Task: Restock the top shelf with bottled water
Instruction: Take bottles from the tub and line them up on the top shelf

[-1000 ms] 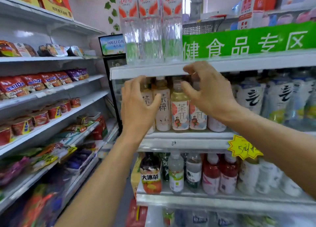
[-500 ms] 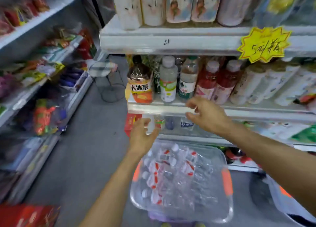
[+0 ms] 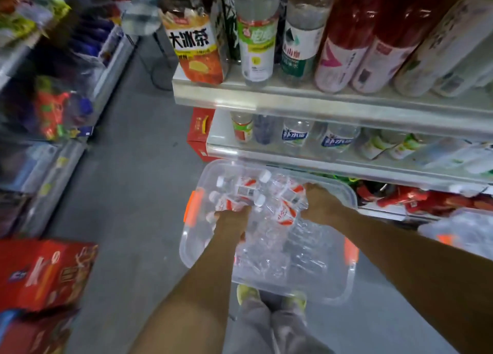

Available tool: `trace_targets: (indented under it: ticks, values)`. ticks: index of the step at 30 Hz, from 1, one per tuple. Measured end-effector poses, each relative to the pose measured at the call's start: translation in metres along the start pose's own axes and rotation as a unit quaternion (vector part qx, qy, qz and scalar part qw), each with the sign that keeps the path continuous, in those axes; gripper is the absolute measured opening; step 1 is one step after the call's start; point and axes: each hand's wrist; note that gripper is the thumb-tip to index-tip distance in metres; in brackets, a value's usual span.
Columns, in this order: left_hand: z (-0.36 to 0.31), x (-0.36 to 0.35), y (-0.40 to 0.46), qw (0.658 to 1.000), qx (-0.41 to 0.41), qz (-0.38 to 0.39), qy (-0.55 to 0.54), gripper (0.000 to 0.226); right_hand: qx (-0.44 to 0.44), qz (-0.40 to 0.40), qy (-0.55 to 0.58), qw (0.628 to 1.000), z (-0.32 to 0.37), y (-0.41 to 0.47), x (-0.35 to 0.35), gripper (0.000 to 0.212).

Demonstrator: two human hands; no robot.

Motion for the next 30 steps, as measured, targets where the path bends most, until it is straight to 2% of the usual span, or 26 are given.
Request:
trace_targets:
  ticks: [2,3,5,7,9,12,14,17,19,20,24,26,27,28,30]
  values:
    - [0.002,-0.015,0.011,0.999,0.017,-0.043,0.02,0.102,0.013,-0.013,0.01,1.0,-0.003,0.007,-0.009,0.069]
    - [0.003,-0.02,0.014,0.997,0.024,-0.067,0.017,0.117,0.017,-0.019,0.014,1.0,-0.004,0.011,-0.013,0.069]
    - [0.001,-0.029,0.011,0.996,0.031,-0.085,-0.006,0.126,0.023,-0.039,0.004,0.999,-0.007,0.016,-0.017,0.064]
    - [-0.004,-0.033,0.006,0.993,0.008,-0.119,0.027,0.114,0.036,-0.059,-0.014,0.997,-0.009,0.018,-0.017,0.06]
    - [-0.011,-0.033,0.004,0.993,0.008,-0.116,0.036,0.105,0.056,-0.08,-0.015,0.995,-0.01,0.017,-0.016,0.06]
    - [-0.011,-0.028,0.012,0.997,0.034,-0.066,-0.002,0.107,0.059,-0.101,0.001,0.993,-0.011,0.008,-0.015,0.07]
    - [-0.007,-0.019,0.012,0.996,0.03,-0.009,-0.082,0.099,0.066,-0.095,0.015,0.993,-0.01,-0.001,-0.016,0.083]
    - [0.004,-0.005,-0.001,0.961,0.055,0.133,-0.237,0.055,0.06,-0.076,0.031,0.995,-0.003,-0.021,-0.013,0.086]
    - [0.006,0.005,-0.017,0.948,0.037,0.173,-0.264,0.023,0.048,-0.065,0.056,0.995,0.003,-0.036,-0.008,0.079]
    - [0.006,0.009,-0.025,0.947,0.021,0.171,-0.27,0.015,0.043,-0.065,0.073,0.994,0.006,-0.045,-0.003,0.077]
    - [-0.007,0.028,-0.065,0.942,-0.111,0.136,-0.285,0.034,0.059,-0.07,0.157,0.983,0.019,-0.073,0.023,0.075]
    - [-0.019,0.038,-0.089,0.933,-0.172,0.121,-0.292,0.038,0.083,-0.073,0.201,0.973,0.032,-0.089,0.042,0.095]
    - [-0.026,0.044,-0.1,0.927,-0.201,0.111,-0.296,0.05,0.098,-0.08,0.224,0.966,0.038,-0.096,0.051,0.102]
    - [-0.033,0.051,-0.112,0.919,-0.234,0.103,-0.302,0.062,0.117,-0.099,0.24,0.958,0.045,-0.105,0.061,0.098]
    - [-0.05,0.066,-0.138,0.903,-0.31,0.072,-0.289,0.063,0.15,-0.138,0.251,0.946,0.059,-0.123,0.082,0.079]
Point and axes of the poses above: each hand's wrist, its own y-axis towards the middle knuckle, its own x-axis out of the back of the hand, z = x × y, and after that the axes turned 1 degree about z, right-handed
